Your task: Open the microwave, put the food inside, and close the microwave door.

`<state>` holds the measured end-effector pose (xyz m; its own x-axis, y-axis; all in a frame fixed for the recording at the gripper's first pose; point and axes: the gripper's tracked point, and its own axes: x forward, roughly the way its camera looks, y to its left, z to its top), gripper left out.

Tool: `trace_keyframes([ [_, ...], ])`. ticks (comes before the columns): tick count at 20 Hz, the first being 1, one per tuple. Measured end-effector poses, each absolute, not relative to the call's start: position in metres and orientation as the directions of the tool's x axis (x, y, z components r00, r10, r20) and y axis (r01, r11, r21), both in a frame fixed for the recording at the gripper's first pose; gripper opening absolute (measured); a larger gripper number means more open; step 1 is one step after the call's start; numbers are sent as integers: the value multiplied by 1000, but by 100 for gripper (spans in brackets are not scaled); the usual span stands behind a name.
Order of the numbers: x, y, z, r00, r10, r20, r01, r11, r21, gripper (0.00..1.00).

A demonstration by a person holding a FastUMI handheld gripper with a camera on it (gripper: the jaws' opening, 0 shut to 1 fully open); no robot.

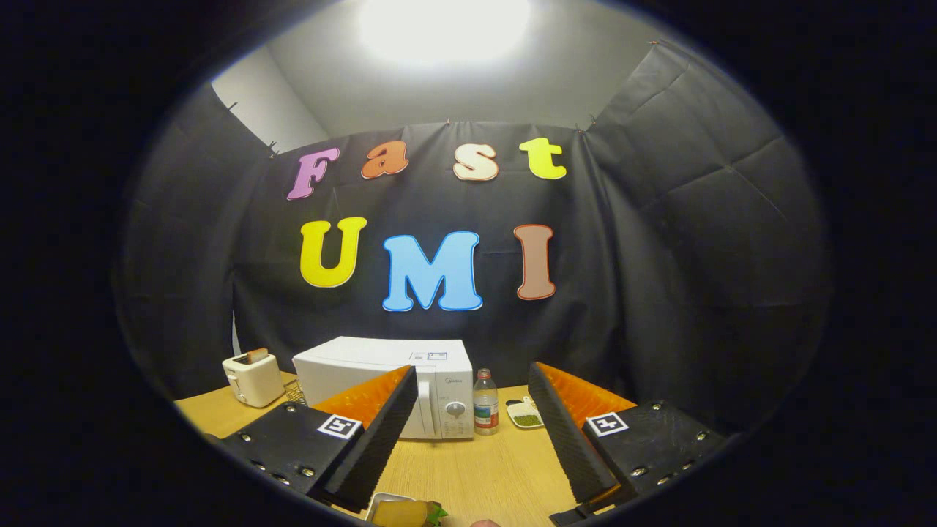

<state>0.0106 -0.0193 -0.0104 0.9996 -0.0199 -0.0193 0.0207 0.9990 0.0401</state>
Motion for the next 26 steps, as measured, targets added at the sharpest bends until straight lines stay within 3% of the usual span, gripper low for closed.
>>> trace_keyframes([
  [26,41,5,-20,999,25,-33,-25,999,25,96],
])
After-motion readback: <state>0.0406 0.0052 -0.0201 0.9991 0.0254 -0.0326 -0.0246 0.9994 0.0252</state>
